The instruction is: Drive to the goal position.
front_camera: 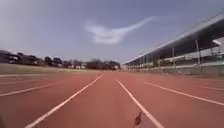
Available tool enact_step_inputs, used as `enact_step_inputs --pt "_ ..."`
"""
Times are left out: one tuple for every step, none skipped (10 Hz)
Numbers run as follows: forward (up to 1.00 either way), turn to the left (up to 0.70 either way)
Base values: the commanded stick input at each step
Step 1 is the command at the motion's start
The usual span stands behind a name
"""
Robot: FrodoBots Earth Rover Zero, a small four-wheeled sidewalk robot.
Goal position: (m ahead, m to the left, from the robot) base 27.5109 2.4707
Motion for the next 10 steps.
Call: enact_step_inputs --pt "0.70 0.00" --pt "0.70 0.00" --pt "0.70 0.00" --pt "0.70 0.00" --pt "0.70 0.00" --pt "0.70 0.00" --pt "0.70 0.00" --pt "0.70 0.00" --pt "0.70 0.00" --pt "0.70 0.00"
